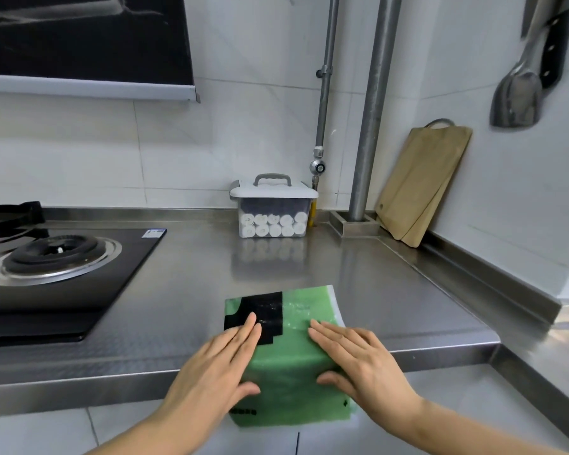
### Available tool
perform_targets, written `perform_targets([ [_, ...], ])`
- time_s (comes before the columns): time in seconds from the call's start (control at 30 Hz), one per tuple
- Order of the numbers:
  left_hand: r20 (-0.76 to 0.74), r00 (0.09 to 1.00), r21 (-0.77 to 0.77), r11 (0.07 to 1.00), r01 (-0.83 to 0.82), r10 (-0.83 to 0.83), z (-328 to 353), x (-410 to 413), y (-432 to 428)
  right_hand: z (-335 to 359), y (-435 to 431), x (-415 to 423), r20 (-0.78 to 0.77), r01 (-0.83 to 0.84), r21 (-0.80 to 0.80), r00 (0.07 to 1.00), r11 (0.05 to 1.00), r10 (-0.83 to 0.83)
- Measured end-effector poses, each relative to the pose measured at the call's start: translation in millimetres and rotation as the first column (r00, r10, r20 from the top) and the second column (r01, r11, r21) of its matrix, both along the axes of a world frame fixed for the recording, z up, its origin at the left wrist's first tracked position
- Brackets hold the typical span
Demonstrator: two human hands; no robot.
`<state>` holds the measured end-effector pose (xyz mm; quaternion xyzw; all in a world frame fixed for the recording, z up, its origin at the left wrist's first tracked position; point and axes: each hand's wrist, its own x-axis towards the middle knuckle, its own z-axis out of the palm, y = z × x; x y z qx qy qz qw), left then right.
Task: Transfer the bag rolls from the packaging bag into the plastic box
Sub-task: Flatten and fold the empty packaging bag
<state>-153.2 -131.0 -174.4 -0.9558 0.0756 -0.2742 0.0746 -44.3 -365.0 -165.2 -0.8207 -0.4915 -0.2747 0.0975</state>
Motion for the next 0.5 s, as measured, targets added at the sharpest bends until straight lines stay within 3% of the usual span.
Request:
perform_targets([
  [0.2,-0.007,1.000,0.089,0.996,-0.016,0.016,2.6,-0.1,3.2,0.7,-0.8,0.0,-0.003,0.033,-0.014,0.999,0.999,-0.033],
  [0.5,-0.019,0.999,0.098,0.994,0.049,-0.047,5.6,-1.9,6.9,-0.6,-0.3,0.1,0.019,0.020,0.009,1.000,1.000,-0.020],
])
